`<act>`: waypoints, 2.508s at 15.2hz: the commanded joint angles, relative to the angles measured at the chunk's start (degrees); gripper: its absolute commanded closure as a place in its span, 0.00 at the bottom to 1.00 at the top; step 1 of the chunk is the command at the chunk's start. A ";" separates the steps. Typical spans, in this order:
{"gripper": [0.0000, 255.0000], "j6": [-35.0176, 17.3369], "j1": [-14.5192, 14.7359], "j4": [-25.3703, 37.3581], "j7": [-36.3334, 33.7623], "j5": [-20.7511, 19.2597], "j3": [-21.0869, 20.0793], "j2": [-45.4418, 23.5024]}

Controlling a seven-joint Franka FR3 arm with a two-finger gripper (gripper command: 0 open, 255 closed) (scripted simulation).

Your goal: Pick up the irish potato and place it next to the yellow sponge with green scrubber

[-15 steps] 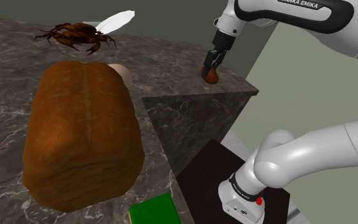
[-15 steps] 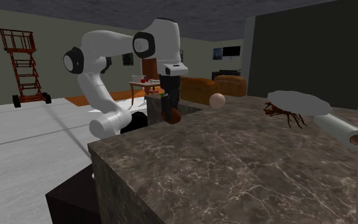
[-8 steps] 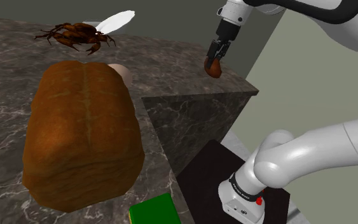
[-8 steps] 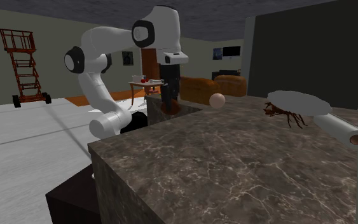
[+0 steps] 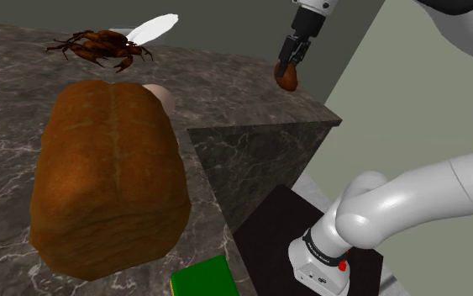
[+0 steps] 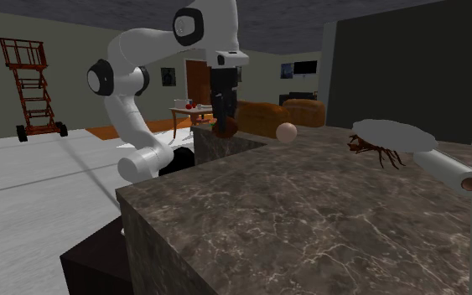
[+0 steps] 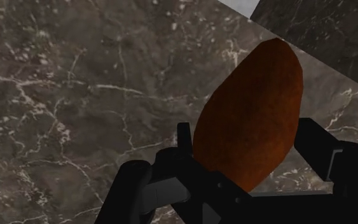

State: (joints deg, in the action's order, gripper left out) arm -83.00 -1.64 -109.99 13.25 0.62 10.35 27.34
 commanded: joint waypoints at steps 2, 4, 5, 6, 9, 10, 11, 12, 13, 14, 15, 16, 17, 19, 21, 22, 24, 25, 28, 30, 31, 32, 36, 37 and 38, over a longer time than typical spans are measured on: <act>1.00 2.36 0.08 3.26 0.02 0.11 0.08 -0.93; 1.00 3.90 0.16 5.51 0.00 0.22 0.11 -1.65; 1.00 4.67 0.19 6.66 -0.02 0.28 0.13 -2.03; 1.00 5.45 0.23 7.83 -0.03 0.34 0.15 -2.42; 1.00 6.04 0.64 5.57 -2.51 0.77 -1.80 0.54; 1.00 6.22 0.83 4.33 -3.74 1.06 -2.78 2.03; 1.00 6.42 1.02 3.15 -4.97 1.40 -3.77 3.46; 1.00 6.64 1.23 2.05 -6.20 1.80 -4.76 4.85; 1.00 6.88 1.42 1.02 -7.42 2.24 -5.76 6.19; 1.00 7.13 1.62 0.06 -8.64 2.74 -6.77 7.48; 1.00 7.40 1.81 -0.83 -9.86 3.28 -7.79 8.73; 1.00 7.68 2.02 -1.66 -11.09 3.86 -8.80 9.92; 1.00 7.97 2.23 -2.42 -12.32 4.49 -9.83 11.07; 1.00 8.57 2.63 -3.75 -14.78 5.86 -11.92 13.23; 1.00 9.18 3.07 -4.82 -17.28 7.36 -14.04 15.19; 1.00 9.48 3.30 -5.26 -18.54 8.16 -15.10 16.10; 1.00 10.07 3.76 -5.95 -21.09 9.83 -17.26 17.76; 1.00 10.36 3.98 -6.20 -22.37 10.71 -18.35 18.52; 1.00 11.17 4.63 -6.60 -26.28 13.46 -21.70 20.47; 1.00 11.66 5.01 -6.56 -28.92 15.39 -23.98 21.52; 1.00 11.88 5.20 -6.46 -30.26 16.36 -25.13 21.96; 1.00 12.08 5.37 -6.29 -31.60 17.34 -26.29 22.35; 1.00 12.73 5.90 -5.03 -37.06 21.31 -31.05 23.38; 1.00 12.84 5.98 -4.57 -38.45 22.29 -32.26 23.50; 1.00 12.94 6.04 -4.05 -39.83 23.27 -33.49 23.58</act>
State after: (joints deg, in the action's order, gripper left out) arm -70.15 4.27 -114.42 -24.83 22.62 -21.64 50.64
